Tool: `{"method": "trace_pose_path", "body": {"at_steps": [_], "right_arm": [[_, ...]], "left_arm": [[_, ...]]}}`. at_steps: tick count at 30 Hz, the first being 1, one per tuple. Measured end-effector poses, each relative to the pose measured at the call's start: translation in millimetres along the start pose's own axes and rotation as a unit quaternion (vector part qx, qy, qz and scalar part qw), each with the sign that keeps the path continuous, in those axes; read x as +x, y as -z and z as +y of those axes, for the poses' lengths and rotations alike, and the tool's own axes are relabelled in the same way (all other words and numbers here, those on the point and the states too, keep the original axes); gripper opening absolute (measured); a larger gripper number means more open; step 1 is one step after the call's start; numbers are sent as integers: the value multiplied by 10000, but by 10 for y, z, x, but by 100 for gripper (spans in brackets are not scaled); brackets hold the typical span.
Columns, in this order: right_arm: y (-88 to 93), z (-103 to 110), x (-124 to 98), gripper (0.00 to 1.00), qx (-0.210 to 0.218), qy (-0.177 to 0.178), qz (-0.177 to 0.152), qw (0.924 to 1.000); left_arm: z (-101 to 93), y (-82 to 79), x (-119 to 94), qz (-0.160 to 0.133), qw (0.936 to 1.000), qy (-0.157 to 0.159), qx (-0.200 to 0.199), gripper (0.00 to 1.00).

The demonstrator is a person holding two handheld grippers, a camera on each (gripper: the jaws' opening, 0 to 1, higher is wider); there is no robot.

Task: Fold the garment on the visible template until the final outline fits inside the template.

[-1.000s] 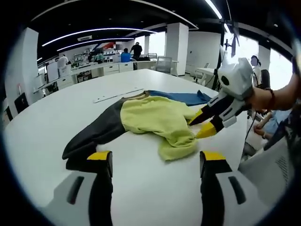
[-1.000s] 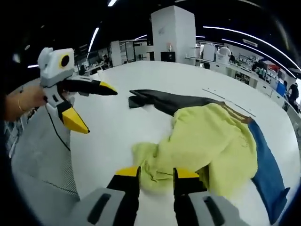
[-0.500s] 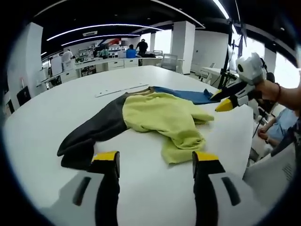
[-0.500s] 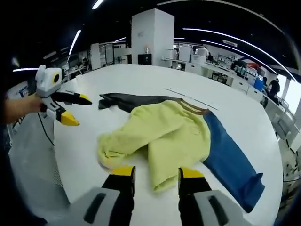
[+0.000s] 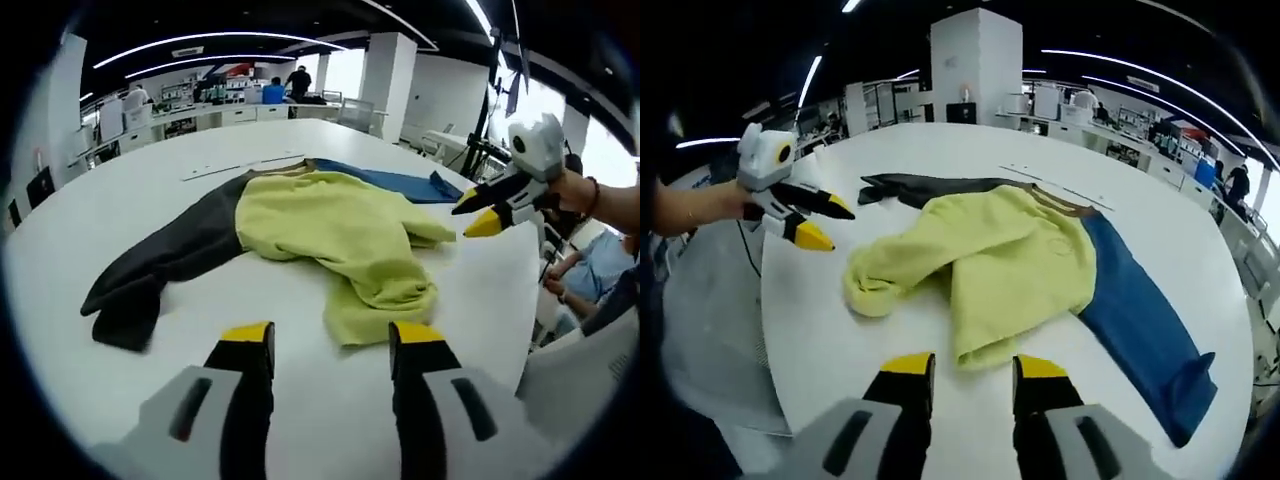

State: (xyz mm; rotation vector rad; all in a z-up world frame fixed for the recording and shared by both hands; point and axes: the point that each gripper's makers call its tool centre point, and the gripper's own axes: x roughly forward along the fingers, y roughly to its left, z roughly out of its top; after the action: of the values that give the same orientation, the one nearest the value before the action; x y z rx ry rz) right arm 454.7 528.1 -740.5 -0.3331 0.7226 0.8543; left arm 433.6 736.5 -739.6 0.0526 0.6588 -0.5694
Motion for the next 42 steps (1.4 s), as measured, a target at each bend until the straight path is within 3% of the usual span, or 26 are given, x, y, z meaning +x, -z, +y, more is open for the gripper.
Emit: {"method": "trace_pose_path", "body": {"at_steps": [4, 14, 17, 19, 21, 29, 35, 37, 42], "right_arm": [[63, 22, 112, 27, -132, -25, 16, 9999], [63, -50, 214, 13, -177, 119, -120, 9997], [55, -66, 213, 5, -216, 125, -149, 9996], [45, -69, 198, 0, -171, 116, -169, 9996], [8, -65, 157, 0, -130, 128, -230, 9996], [-191, -6, -112, 0, 107, 9, -435, 9990], [-344, -70, -232, 0, 900, 8, -602, 9941], [-342, -177, -227, 0, 1182, 163, -495, 9916], [-377, -327, -112, 0, 990, 322, -472, 9934]], "left_arm": [[-16, 22, 87, 42, 9999, 42, -100, 35], [-65, 134, 269, 366, 9993, 62, -20, 20], [-97, 188, 312, 539, 9984, 44, 137, 12], [-116, 163, 322, 455, 9988, 51, 170, 8], [-131, 155, 309, 466, 9985, 42, 301, 2], [-49, 64, 119, 328, 9990, -130, 259, 1], [36, -61, -146, 59, 9992, -332, 228, 1], [84, -81, -195, 10, 9989, -407, 234, 1], [203, -74, -231, 0, 9980, -595, 211, 1]]}}
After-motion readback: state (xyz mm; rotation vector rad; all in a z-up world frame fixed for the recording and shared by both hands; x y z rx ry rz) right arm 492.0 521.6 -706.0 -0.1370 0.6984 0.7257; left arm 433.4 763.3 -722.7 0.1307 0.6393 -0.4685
